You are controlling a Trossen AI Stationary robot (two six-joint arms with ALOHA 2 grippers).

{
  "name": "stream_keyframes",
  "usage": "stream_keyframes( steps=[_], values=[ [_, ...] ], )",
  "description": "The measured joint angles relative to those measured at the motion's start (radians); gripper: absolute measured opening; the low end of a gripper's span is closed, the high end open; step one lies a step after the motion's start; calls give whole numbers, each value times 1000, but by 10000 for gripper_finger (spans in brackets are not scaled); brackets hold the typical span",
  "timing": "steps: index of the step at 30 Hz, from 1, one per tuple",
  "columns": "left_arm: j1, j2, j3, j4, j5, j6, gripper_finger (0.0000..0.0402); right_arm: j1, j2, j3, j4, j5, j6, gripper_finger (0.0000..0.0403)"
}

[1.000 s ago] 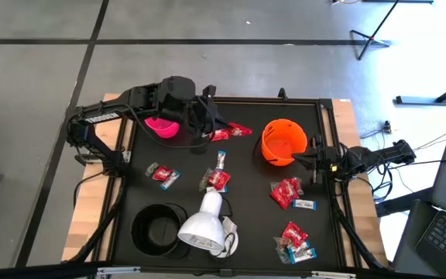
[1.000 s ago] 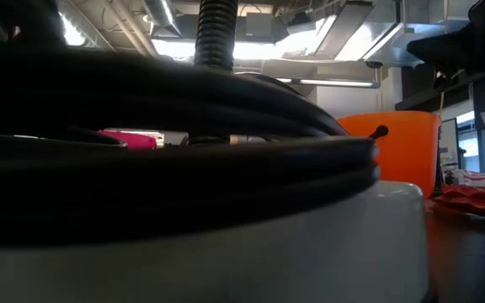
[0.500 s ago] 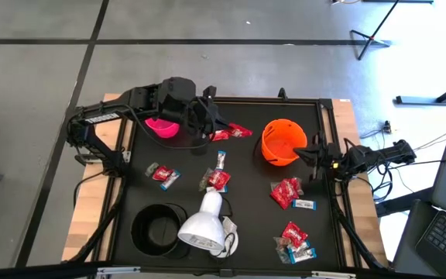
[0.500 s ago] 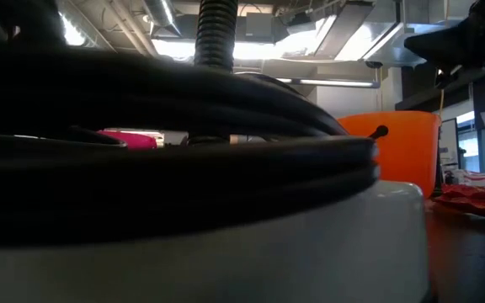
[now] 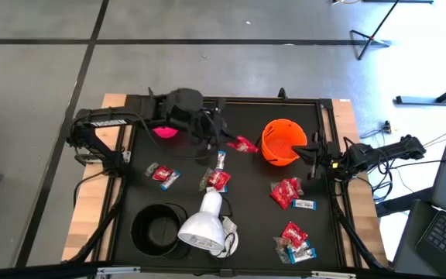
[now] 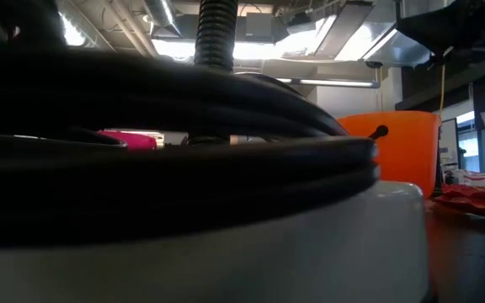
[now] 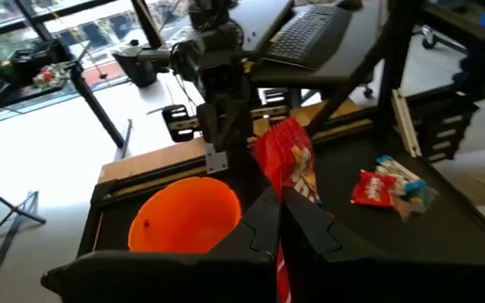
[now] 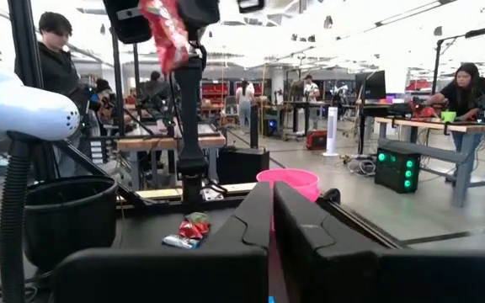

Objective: Sort candy
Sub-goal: Put the red candy into the orange bucket

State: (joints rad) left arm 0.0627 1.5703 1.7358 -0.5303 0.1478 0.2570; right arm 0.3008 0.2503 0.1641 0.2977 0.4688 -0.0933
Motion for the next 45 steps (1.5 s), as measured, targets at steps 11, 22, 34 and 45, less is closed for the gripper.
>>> stream_keyframes(
  steps=[11,22,34,45],
  values=[
    [0,0,-130,205,8,-36,0,0,295,66,203,18,-7,147],
    [0,0,-201,279,30,-66,0,-73,571,84,407,-46,15,172],
    [2,-17,-260,298,28,-66,0,-138,691,253,240,-159,16,173],
    [2,-111,-377,423,-8,-79,0,-138,687,253,247,-149,10,173]
  ],
)
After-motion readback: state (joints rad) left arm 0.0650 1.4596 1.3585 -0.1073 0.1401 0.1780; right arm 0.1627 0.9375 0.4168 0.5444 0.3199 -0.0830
